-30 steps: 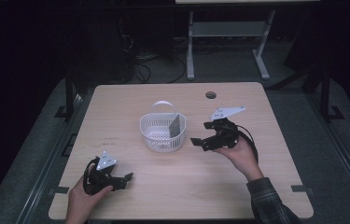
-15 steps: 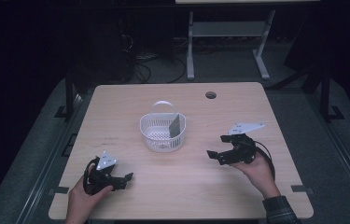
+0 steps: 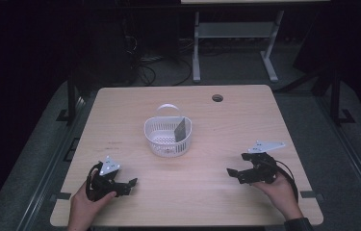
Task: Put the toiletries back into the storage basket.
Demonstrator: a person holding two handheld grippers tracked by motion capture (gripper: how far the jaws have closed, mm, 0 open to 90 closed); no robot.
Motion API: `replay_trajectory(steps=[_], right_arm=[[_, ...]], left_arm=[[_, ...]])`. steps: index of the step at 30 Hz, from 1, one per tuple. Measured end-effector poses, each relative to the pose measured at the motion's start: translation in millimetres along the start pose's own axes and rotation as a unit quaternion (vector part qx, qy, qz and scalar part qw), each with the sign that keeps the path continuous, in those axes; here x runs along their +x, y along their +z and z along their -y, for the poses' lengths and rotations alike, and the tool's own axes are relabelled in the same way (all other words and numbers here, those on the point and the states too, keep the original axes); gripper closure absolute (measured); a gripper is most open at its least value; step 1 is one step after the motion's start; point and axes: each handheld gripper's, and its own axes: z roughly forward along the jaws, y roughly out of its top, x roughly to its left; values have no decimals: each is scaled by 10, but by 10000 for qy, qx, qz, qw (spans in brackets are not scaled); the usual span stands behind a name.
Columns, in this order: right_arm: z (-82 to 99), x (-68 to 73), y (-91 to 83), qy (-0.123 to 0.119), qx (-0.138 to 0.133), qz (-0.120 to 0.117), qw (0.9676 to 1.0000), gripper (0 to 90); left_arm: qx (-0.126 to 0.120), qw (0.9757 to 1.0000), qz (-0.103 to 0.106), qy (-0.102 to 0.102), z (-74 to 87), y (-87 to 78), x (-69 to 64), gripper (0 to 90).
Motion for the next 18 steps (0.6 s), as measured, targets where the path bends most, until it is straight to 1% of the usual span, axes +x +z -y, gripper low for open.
replay_trajectory(steps=[2,4,6,8,9,10,16,17,18], right_arm=[[47,-8,-6,50,34,33,10000,139],[99,-15,-11,41,76,130,9999,137],[155,-27,-12,91,119,156,9998,131],[186,-37,-8,77,143,201,9997,125],[216,-41,-4,98,177,252,9995,113],[286,-62,7,77,269,358,9990,87],[459,-100,-15,25,458,639,9969,45],[459,-100,-15,25,458,639,9969,45],[524,-122,-35,23,504,727,9961,28]], left_arm=[[0,10000,0,0,0,0,0,129],[0,10000,1,0,0,0,0,128],[1,10000,0,2,1,-1,-1,128],[2,10000,0,2,1,-1,-1,128],[2,10000,1,2,1,-1,-1,128],[2,10000,1,2,1,-1,-1,129],[2,10000,1,1,1,-1,-1,129],[2,10000,1,1,1,-1,-1,128],[2,10000,0,3,1,-1,-1,129]])
